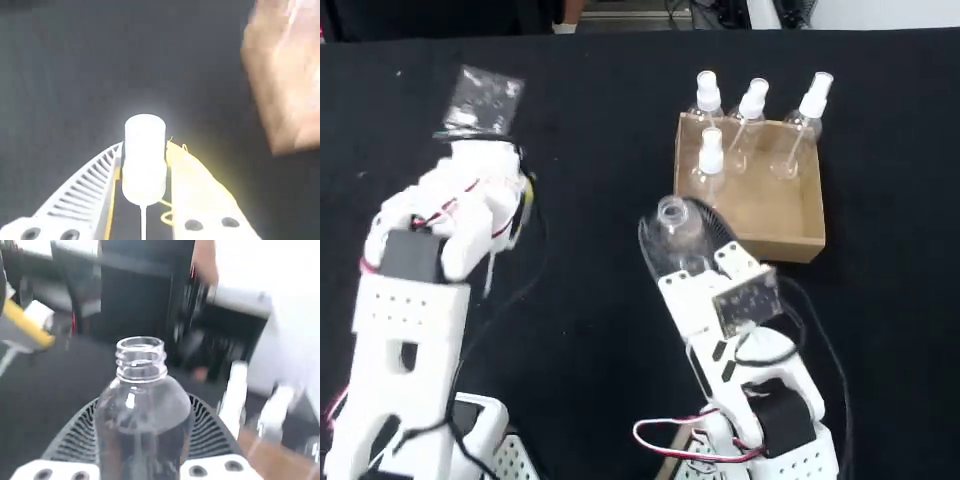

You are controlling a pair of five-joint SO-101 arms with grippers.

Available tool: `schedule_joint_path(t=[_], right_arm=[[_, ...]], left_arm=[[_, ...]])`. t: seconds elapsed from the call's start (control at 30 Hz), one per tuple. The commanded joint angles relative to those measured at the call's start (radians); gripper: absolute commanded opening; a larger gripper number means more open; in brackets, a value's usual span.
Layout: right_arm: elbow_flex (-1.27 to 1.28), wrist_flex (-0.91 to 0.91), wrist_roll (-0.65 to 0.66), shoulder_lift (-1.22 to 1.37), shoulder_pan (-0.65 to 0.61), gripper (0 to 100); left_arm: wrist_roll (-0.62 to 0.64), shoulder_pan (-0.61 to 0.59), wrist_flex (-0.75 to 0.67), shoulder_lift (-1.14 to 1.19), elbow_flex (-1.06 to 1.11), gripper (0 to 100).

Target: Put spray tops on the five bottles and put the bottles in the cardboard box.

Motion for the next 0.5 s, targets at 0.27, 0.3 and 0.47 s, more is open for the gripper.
schedule_joint_path(t=[0.27, 0.3, 0.47], right_arm=[[0.079, -0.245, -0.256, 0.127, 0.044, 1.0], [0.104, -0.281, -0.255, 0.127, 0.044, 1.0], [0.252, -0.499, -0.255, 0.127, 0.043, 1.0]], left_arm=[[0.195, 0.162, -0.347, -0.195, -0.196, 3], [0.196, 0.179, -0.379, -0.199, -0.196, 3], [0.256, 0.266, -0.535, -0.207, -0.134, 3]])
